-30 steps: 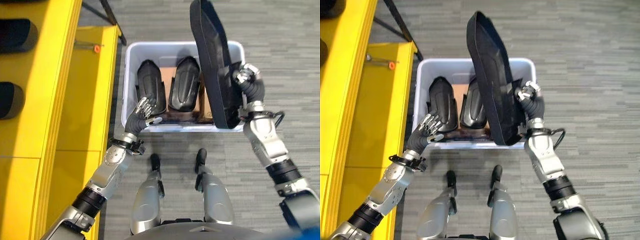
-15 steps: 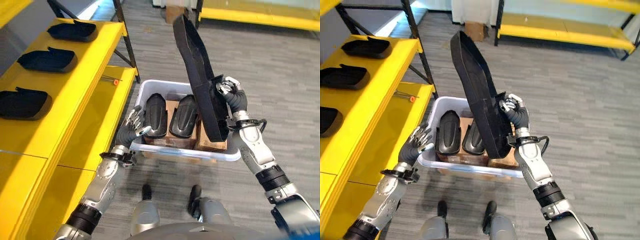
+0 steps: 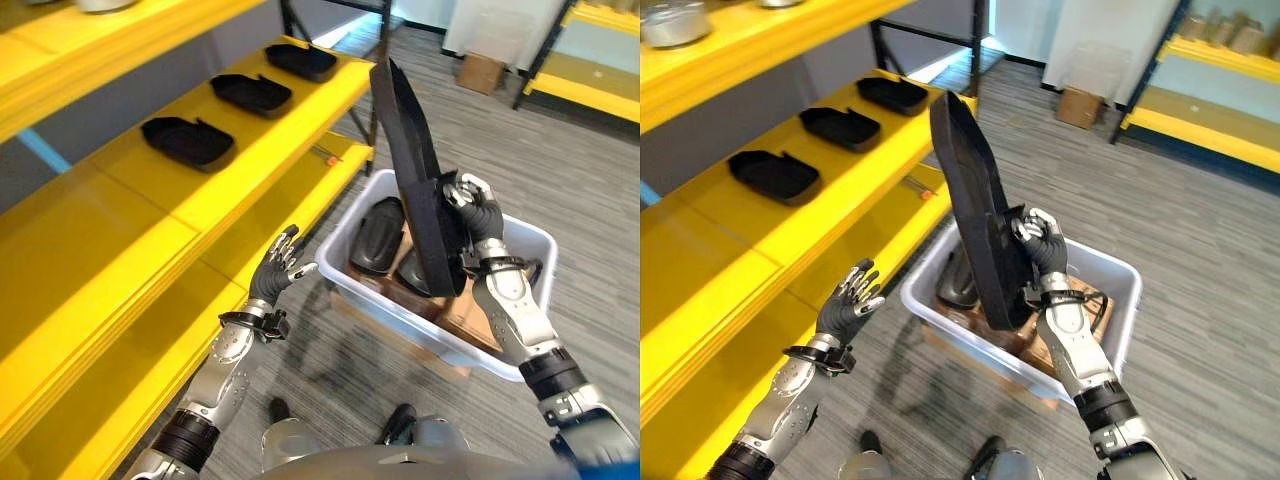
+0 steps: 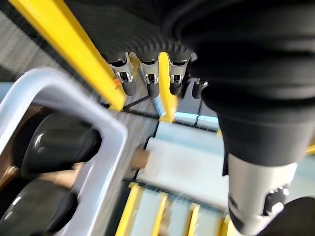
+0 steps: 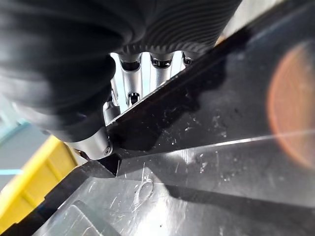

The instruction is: Move parts from the plastic box to the shelf.

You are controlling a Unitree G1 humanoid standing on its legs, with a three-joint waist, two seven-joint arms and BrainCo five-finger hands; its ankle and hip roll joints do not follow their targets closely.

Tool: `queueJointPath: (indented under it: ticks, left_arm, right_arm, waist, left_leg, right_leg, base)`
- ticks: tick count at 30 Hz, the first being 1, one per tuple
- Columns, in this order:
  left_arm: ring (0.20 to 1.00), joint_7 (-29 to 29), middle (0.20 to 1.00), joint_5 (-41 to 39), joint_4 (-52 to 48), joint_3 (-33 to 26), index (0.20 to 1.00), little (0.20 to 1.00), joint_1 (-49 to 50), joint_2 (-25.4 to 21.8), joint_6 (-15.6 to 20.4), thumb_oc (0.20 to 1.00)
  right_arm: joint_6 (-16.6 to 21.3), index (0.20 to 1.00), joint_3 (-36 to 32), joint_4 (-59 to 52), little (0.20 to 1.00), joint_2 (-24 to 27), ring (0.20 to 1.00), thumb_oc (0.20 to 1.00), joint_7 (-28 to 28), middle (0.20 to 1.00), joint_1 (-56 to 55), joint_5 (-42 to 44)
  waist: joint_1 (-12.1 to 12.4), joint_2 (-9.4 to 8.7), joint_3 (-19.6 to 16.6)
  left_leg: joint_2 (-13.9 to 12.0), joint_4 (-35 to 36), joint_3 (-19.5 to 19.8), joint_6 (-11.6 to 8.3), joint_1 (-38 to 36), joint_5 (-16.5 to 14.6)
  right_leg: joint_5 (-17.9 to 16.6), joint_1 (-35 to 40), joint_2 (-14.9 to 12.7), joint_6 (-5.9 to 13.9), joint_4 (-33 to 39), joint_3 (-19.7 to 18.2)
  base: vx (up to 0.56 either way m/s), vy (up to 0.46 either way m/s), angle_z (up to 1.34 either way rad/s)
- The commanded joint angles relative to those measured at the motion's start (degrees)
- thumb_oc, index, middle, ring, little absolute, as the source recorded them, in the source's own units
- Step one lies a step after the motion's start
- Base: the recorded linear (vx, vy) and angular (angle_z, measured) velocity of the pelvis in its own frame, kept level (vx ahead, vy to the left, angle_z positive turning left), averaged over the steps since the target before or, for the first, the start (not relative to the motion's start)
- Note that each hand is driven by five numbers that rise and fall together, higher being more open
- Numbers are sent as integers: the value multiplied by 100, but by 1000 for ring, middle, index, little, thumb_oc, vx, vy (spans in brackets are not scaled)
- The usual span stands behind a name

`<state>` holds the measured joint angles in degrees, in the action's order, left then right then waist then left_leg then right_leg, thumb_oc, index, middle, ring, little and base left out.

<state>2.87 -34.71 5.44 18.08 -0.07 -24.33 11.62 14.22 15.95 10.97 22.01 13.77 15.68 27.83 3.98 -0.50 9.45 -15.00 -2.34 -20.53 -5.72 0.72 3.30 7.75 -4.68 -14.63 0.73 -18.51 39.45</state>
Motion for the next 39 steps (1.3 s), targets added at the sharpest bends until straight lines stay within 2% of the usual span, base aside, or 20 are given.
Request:
queueJointPath:
  ticks: [1,7,9,10,11,12,13,17,19,21,22,24,25,26,27,30,31,32,34,39]
  left_arm:
    - [1000,-11,1000,210,-349,-260,1000,1000,13,-240,326,1000]
    - [1000,-4,1000,309,-427,-448,1000,1000,139,-359,398,1000]
    - [1000,42,1000,291,-506,-595,1000,1000,248,-365,428,1000]
    - [1000,42,1000,291,-510,-600,1000,1000,251,-368,425,1000]
    - [1000,64,1000,274,-591,-651,1000,1000,269,-394,453,1000]
    - [1000,64,1000,273,-595,-656,1000,1000,271,-397,451,1000]
    - [1000,90,1000,298,-606,-673,1000,1000,271,-397,471,1000]
    - [1000,130,1000,384,-609,-659,1000,1000,276,-432,479,1000]
    - [1000,124,1000,411,-619,-651,1000,1000,251,-456,486,1000]
    - [1000,148,1000,492,-557,-589,1000,1000,147,-487,492,1000]
    - [1000,165,1000,518,-465,-523,1000,1000,64,-448,486,1000]
    - [1000,156,1000,536,-481,-506,1000,1000,53,-408,477,1000]
    - [1000,148,1000,553,-425,-460,1000,1000,-18,-378,489,1000]
    - [1000,144,1000,541,-403,-447,1000,1000,-51,-382,487,1000]
    - [1000,146,1000,553,-363,-422,1000,1000,-116,-358,485,1000]
    - [1000,150,1000,567,-273,-410,1000,1000,-149,-312,498,1000]
    - [1000,92,1000,606,-289,-425,1000,1000,-100,-267,487,1000]
    - [1000,68,1000,620,-291,-411,1000,1000,-57,-229,493,1000]
    - [1000,31,1000,553,-330,-464,1000,1000,96,-180,473,1000]
    - [1000,-1,1000,512,-322,-472,1000,1000,227,-144,397,1000]
  right_arm:
    - [387,200,-261,-378,200,-53,200,200,-57,200,197,-26]
    - [276,200,-135,-198,200,-220,200,200,-97,200,231,-238]
    - [204,200,-1,-133,200,-320,200,200,-149,200,396,-267]
    - [205,200,2,-128,200,-325,200,200,-148,200,403,-268]
    - [183,200,53,-96,200,-386,200,200,-130,200,521,-290]
    - [183,200,54,-93,200,-390,200,200,-129,200,526,-291]
    - [161,200,96,-66,200,-446,200,200,-123,200,594,-327]
    - [131,200,167,-8,200,-533,200,200,-136,200,618,-276]
    - [117,200,177,-33,200,-534,200,200,-126,200,653,-305]
    - [128,200,173,-80,200,-506,200,200,-144,200,628,-321]
    - [136,200,156,-97,200,-449,200,200,-164,200,604,-287]
    - [135,200,123,-98,200,-440,200,200,-179,200,600,-235]
    - [157,200,70,-79,200,-424,200,200,-185,200,642,-201]
    - [154,200,46,-67,200,-414,200,200,-175,200,655,-192]
    - [175,200,12,-65,200,-386,200,200,-176,200,672,-166]
    - [164,200,-48,-157,200,-343,200,200,-196,200,583,-193]
    - [138,200,-129,-265,200,-272,200,200,-296,200,343,-171]
    - [158,200,-135,-240,200,-265,200,200,-340,200,306,-115]
    - [157,200,-205,-220,200,-234,200,200,-373,200,200,-82]
    - [150,200,-255,-200,200,-177,200,200,-406,200,19,-94]
  waist:
    - [7,-125,-96]
    - [277,-241,-237]
    - [428,-349,-265]
    - [425,-356,-264]
    - [500,-376,-228]
    - [494,-383,-226]
    - [555,-396,-225]
    - [556,-323,-245]
    - [498,-249,-236]
    - [378,-155,-219]
    - [183,-37,-230]
    - [97,22,-195]
    - [-22,31,-122]
    - [-53,5,-89]
    - [-140,-22,-49]
    - [-257,-156,-26]
    - [-252,-255,-62]
    - [-255,-279,-108]
    - [-239,-272,-251]
    - [-217,-311,-377]
  left_leg:
    - [-203,163,321,-112,304,532]
    - [290,71,527,83,403,172]
    - [681,-180,624,279,479,-223]
    - [692,-191,622,288,482,-236]
    - [857,-351,675,388,546,-393]
    - [867,-369,677,398,554,-410]
    - [1030,-452,728,498,580,-562]
    - [1548,-328,934,871,424,-782]
    - [1693,-185,1066,977,304,-770]
    - [1799,-41,1262,1080,189,-742]
    - [1763,139,1404,1106,96,-565]
    - [1734,233,1537,1064,-51,-543]
    - [1703,272,1675,1001,-111,-549]
    - [1712,267,1729,974,-128,-553]
    - [1722,260,1817,940,-177,-580]
    - [1752,148,1965,870,-249,-698]
    - [1775,-25,2014,833,-285,-820]
    - [1757,-2,2040,812,-346,-833]
    - [1652,-17,2036,733,-445,-868]
    - [1393,33,2086,554,-560,-832]
  right_leg:
    - [-197,801,15,482,554,-324]
    - [-648,1082,-323,765,886,-177]
    - [-1058,1238,-625,999,989,-132]
    - [-1066,1238,-638,1010,989,-134]
    - [-1302,1261,-784,1096,952,-175]
    - [-1310,1263,-797,1108,951,-174]
    - [-1464,1293,-930,1178,931,-175]
    - [-2309,1140,-1407,1294,257,-638]
    - [-2496,955,-1475,1275,-94,-979]
    - [-2413,726,-1302,1198,-457,-1569]
    - [-1751,236,-661,808,-628,-2189]
    - [-1302,5,-401,696,-444,-2344]
    - [-1166,-335,-102,675,177,-2602]
    - [-1200,-380,-38,707,390,-2716]
    - [-1255,-480,145,746,741,-3042]
    - [-1459,-490,320,850,1240,-3480]
    - [-1286,-168,285,838,1309,-3315]
    - [-1296,-67,346,813,1330,-3316]
    - [-1221,166,403,781,1451,-3098]
    - [-1010,414,573,655,1545,-2950]
  base:
    - [108,167,45]
    - [145,218,19]
    - [231,341,45]
    - [153,271,36]
    - [77,154,24]
    - [137,292,18]
    - [112,242,24]
    - [149,319,38]
    - [119,243,60]
    - [89,187,69]
    - [77,120,83]
    - [89,0,87]
    - [91,-109,66]
    - [92,-152,63]
    - [97,-112,52]
    - [124,-144,59]
    - [158,-214,78]
    - [201,-255,92]
    - [161,-227,56]
    - [57,-185,7]
